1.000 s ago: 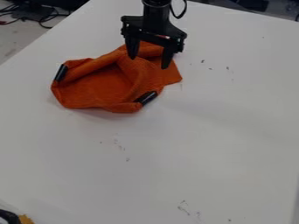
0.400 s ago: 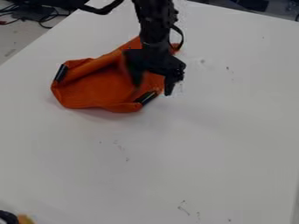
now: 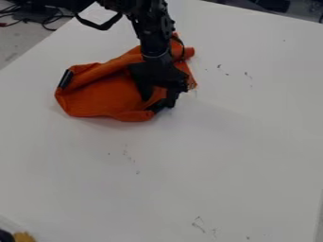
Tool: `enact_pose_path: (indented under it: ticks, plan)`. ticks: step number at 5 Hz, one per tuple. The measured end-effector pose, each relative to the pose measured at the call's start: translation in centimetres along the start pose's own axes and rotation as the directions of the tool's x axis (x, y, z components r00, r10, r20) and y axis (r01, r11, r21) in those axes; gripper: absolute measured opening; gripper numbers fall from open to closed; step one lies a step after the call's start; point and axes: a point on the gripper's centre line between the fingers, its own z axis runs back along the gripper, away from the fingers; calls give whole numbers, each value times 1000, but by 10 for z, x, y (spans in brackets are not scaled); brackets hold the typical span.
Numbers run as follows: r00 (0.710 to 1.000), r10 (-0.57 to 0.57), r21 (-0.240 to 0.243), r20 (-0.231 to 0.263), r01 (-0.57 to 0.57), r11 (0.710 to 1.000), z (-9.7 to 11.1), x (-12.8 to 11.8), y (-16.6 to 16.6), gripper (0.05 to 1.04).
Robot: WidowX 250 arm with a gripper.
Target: Unfold the cloth from top left to bottom right
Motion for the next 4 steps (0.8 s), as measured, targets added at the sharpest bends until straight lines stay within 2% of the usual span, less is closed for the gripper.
enact_pose_path:
  ticks: [1,2,3,4]
  plan:
    - [1000,-4,-2,-6,4,1000,0,-1,1,452]
    - [1000,-6,15,-13,6,1000,1,-2,4,241]
    - [999,-30,29,-44,32,999,12,3,4,129]
    - [999,-37,83,-11,38,996,55,17,-4,86]
